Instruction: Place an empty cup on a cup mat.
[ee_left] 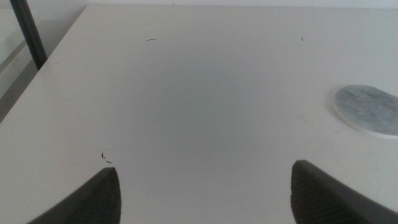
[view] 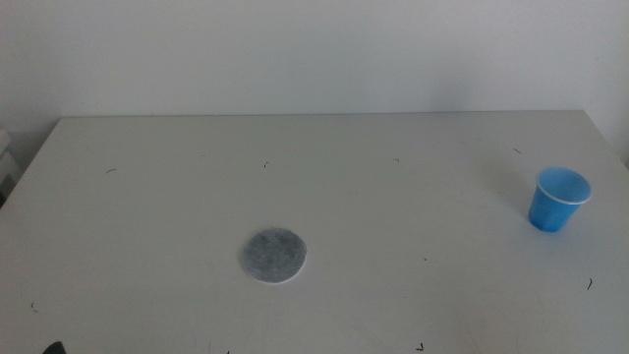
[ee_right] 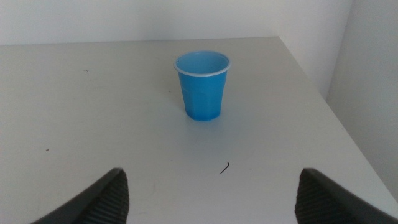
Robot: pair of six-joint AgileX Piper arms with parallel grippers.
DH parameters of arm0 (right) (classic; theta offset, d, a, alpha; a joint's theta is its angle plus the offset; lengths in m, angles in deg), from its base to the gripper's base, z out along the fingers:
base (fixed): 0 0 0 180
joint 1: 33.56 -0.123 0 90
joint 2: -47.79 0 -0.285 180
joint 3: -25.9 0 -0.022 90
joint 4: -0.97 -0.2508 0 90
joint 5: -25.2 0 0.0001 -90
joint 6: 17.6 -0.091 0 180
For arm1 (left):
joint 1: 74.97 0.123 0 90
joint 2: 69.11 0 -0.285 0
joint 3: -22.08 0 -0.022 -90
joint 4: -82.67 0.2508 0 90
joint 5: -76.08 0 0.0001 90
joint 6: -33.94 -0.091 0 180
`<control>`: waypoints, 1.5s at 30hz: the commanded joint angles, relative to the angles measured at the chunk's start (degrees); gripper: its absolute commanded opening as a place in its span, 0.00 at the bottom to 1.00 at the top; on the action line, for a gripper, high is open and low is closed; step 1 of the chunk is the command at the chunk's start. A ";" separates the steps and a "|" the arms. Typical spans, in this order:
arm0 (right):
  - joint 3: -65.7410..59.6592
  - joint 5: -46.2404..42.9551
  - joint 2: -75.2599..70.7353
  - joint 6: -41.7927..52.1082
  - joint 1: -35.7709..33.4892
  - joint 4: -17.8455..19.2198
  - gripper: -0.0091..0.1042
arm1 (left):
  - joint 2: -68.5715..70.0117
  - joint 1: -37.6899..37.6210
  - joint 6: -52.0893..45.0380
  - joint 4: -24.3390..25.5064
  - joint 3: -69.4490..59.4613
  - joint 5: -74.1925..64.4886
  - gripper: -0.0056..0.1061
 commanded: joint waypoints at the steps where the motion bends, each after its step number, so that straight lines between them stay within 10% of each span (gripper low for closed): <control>1: 0.30 -4.10 -1.53 0.59 0.36 0.73 0.91 | 0.50 0.06 0.62 0.02 0.34 3.84 0.99; 29: 16.09 -3.58 14.75 -2.85 0.36 -1.86 0.91 | 0.50 0.06 0.62 0.02 0.34 3.84 0.99; 45: 58.36 23.04 48.40 1.23 0.36 -1.65 0.91 | 0.50 0.06 0.62 0.02 0.34 3.84 0.99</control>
